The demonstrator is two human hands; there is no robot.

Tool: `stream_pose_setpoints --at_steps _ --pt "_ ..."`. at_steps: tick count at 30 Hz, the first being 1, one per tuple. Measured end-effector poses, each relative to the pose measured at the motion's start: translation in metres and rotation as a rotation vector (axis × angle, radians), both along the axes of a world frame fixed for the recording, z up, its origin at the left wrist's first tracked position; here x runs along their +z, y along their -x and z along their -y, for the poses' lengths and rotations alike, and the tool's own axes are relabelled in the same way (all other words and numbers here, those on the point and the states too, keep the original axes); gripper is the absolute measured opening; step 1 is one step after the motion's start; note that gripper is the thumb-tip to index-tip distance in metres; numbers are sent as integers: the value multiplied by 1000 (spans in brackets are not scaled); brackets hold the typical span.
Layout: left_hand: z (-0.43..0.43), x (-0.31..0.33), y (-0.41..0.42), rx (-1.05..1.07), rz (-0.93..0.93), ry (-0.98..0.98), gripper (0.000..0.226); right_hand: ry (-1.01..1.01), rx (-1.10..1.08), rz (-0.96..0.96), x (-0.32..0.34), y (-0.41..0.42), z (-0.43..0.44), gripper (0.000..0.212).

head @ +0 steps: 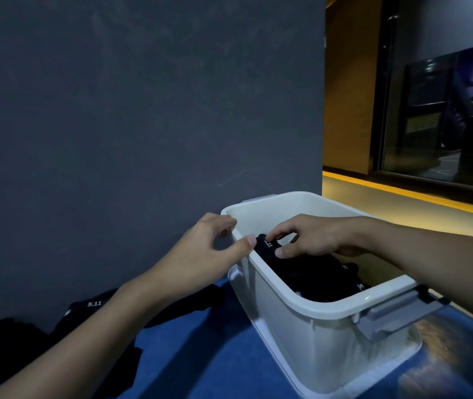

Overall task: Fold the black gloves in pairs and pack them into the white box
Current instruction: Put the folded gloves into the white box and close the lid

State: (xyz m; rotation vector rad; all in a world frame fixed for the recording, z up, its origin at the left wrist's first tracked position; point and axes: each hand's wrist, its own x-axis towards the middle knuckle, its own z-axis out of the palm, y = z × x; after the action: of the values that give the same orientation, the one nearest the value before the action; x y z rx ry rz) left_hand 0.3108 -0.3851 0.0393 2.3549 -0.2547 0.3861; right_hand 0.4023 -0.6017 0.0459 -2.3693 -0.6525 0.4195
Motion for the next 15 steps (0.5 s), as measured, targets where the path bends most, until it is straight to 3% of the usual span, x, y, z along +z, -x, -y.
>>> stream_pose_setpoints --at_steps 3,10,15 --pt "3 2 1 13 6 -2 73 -36 -6 -31 6 4 2 39" --pt "-9 20 29 52 56 50 33 -88 -50 78 33 20 -3 40" --pt "-37 24 71 114 93 28 22 -193 -10 125 57 54 -27 27"
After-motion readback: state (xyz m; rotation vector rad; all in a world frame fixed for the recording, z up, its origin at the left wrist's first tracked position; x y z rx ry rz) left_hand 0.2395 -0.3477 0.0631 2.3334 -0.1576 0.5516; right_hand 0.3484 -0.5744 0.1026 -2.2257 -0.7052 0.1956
